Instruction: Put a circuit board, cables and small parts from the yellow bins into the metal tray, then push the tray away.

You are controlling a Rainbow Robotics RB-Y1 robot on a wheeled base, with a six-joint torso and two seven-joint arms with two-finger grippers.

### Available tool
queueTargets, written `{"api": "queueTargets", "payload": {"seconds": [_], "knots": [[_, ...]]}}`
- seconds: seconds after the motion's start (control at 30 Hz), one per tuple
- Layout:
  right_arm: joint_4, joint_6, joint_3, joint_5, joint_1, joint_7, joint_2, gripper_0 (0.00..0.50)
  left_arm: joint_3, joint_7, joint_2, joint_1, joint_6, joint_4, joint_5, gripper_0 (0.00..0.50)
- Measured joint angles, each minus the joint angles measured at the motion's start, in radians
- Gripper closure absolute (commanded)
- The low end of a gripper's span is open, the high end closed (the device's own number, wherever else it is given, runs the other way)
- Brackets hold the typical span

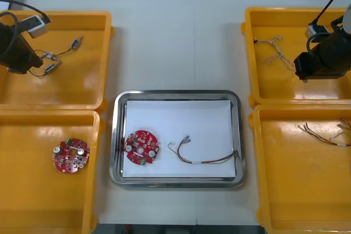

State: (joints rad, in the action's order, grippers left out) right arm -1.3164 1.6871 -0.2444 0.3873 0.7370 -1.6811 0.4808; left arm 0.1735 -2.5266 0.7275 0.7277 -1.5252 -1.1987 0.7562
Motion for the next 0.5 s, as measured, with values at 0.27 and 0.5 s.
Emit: {"api": "queueTargets", "payload": {"seconds": [0.27,0.5], "knots": [[-0.001,0.004,0.000,0.003,-0.001,0.000,0.000,0.332,0.000,0.085,0.001,0.000,-0.097,-0.077,0.012,0.500],[-0.001,0.004,0.000,0.007,-0.002,0.000,0.000,0.000,-0.007,0.425,0.001,0.000,-0.151,-0.196,0.027,0.500]]}}
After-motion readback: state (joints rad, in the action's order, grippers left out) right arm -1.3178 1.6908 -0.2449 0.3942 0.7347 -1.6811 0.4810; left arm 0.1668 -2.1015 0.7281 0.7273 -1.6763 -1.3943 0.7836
